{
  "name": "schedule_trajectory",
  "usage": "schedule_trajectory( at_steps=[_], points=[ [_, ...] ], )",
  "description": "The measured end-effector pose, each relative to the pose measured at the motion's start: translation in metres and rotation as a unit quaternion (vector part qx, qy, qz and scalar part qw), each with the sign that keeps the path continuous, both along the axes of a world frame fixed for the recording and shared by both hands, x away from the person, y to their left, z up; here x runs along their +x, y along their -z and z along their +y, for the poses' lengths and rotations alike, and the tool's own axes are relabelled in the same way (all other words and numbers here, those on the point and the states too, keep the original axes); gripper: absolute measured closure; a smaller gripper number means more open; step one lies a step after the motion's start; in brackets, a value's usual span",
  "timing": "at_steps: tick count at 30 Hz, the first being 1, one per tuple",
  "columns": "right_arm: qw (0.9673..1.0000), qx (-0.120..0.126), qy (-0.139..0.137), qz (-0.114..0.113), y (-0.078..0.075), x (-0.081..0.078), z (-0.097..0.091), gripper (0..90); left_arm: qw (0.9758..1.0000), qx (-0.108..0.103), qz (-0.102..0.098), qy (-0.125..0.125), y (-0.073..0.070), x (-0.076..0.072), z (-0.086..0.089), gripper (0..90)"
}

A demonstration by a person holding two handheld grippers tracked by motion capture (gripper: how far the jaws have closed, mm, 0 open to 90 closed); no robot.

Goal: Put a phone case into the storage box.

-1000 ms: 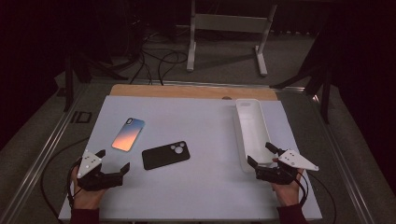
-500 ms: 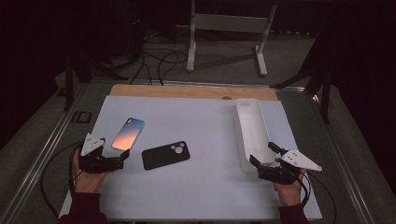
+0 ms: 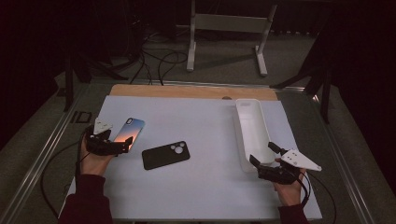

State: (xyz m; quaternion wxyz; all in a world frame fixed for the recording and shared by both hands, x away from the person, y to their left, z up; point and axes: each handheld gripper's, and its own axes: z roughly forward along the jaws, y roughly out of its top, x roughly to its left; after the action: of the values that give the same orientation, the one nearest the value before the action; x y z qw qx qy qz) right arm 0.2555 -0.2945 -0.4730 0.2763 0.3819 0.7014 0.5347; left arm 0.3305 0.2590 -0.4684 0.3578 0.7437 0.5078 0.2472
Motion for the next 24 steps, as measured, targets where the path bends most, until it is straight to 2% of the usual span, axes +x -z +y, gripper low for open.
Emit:
schedule_trajectory(
  at_steps=[10,13,16,18,24],
  points=[
    [1.0000,0.000,0.000,0.001,0.000,0.000,0.000,10.1,0.9996,0.015,0.023,0.000,0.004,0.023,0.000,0.0],
    [1.0000,0.000,0.000,0.001,0.000,0.000,0.000,10.1,0.9995,0.012,0.026,0.009,0.006,0.027,0.000,0.0],
    [1.0000,-0.001,0.000,0.001,0.000,0.000,0.000,10.1,0.9993,0.018,0.032,0.012,0.009,0.033,0.000,0.0],
    [1.0000,-0.001,0.000,0.001,0.000,0.000,0.000,10.1,0.9992,0.021,0.034,0.010,0.012,0.036,0.001,0.0],
    [1.0000,-0.002,-0.001,0.002,0.001,0.000,0.000,10.2,0.9978,0.029,0.059,-0.002,0.024,0.046,0.003,0.0]
  ],
)
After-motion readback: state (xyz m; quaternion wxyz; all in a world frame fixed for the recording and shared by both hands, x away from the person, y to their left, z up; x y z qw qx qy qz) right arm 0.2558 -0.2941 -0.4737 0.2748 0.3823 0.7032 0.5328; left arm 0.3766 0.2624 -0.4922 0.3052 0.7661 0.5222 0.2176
